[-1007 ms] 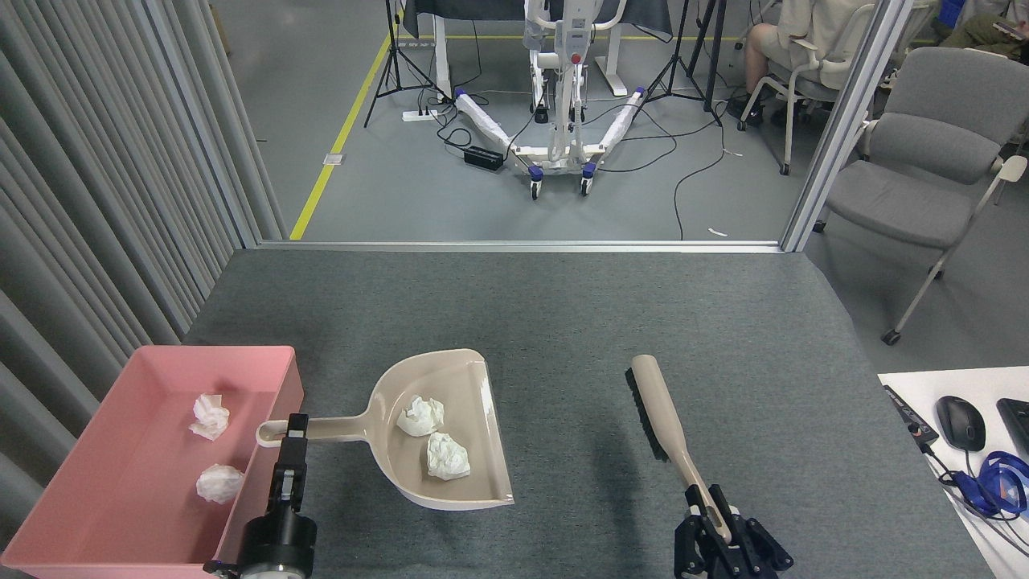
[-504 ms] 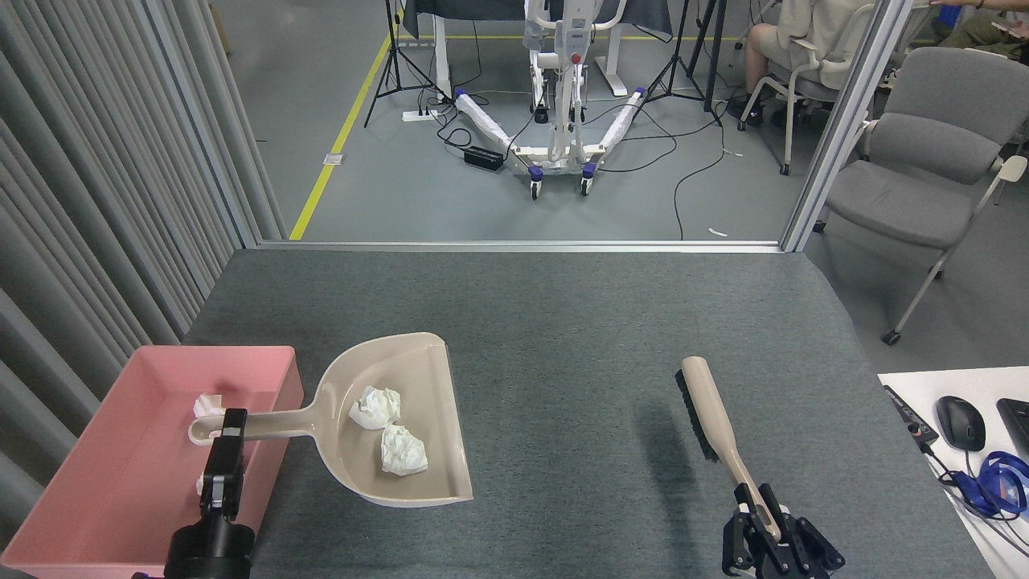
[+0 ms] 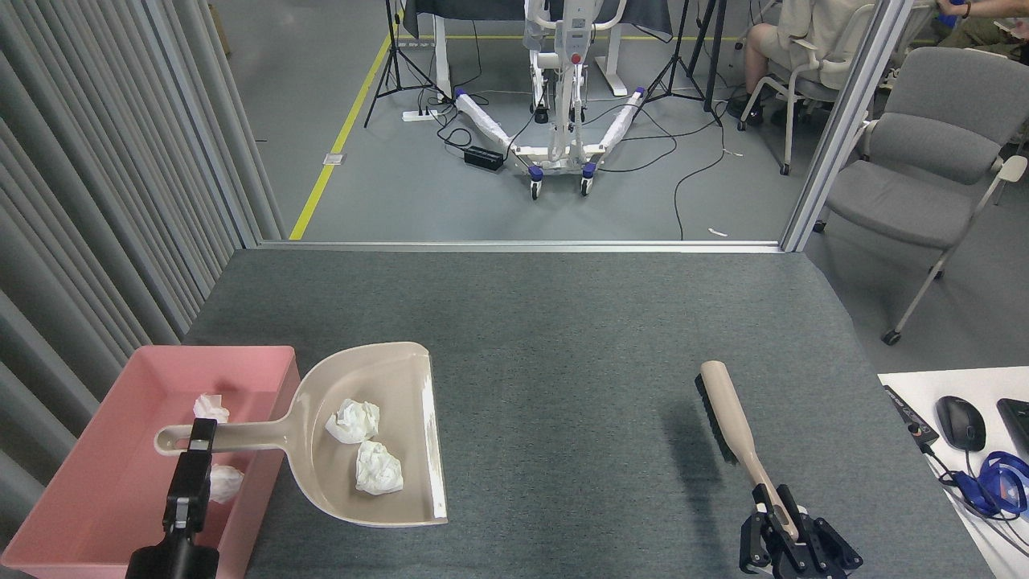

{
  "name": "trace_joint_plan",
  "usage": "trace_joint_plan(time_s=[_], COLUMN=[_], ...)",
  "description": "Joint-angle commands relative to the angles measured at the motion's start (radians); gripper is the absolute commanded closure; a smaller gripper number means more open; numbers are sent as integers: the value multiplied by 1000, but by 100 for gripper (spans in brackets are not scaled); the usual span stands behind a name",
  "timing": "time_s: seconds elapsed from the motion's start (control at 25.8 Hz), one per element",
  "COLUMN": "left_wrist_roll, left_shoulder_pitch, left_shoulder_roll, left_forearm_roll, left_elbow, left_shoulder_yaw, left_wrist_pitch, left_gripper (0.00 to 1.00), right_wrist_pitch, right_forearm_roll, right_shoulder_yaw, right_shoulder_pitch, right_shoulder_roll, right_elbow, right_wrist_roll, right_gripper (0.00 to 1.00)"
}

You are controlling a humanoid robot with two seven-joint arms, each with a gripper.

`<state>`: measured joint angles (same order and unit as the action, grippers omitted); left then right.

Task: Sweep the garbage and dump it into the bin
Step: 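Lift the dustpan with the left gripper and carry it over the pink bin, then tilt the dustpan with the left gripper to dump paper into the bin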

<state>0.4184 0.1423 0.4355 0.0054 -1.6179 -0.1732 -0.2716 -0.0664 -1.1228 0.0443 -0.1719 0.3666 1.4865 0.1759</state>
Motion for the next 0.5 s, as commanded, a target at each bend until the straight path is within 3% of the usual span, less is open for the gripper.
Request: trace_joint_plan(time_s=[0.0, 0.19, 0.46], left_wrist_roll=[-7, -9, -9], left_shoulder_pitch=[22, 14, 10], left_shoulder_roll=[25, 71, 170], left_forearm_roll=[18, 88, 286], left_elbow=[10, 70, 156], left_shoulder_yaw=[0, 14, 92], left_wrist_pitch=[-28, -43, -74], left_gripper=[100, 100, 100], right_wrist_pitch=[-1, -3, -13], right_forearm_roll=[2, 0, 0], right_shoulder_yaw=[0, 3, 9], right_shoulder_pitch=[9, 26, 57], right_shoulder_roll=[0, -6, -12], right_elbow=[-12, -46, -89], right_wrist_roll=[5, 5, 7], right_gripper=[100, 99, 99])
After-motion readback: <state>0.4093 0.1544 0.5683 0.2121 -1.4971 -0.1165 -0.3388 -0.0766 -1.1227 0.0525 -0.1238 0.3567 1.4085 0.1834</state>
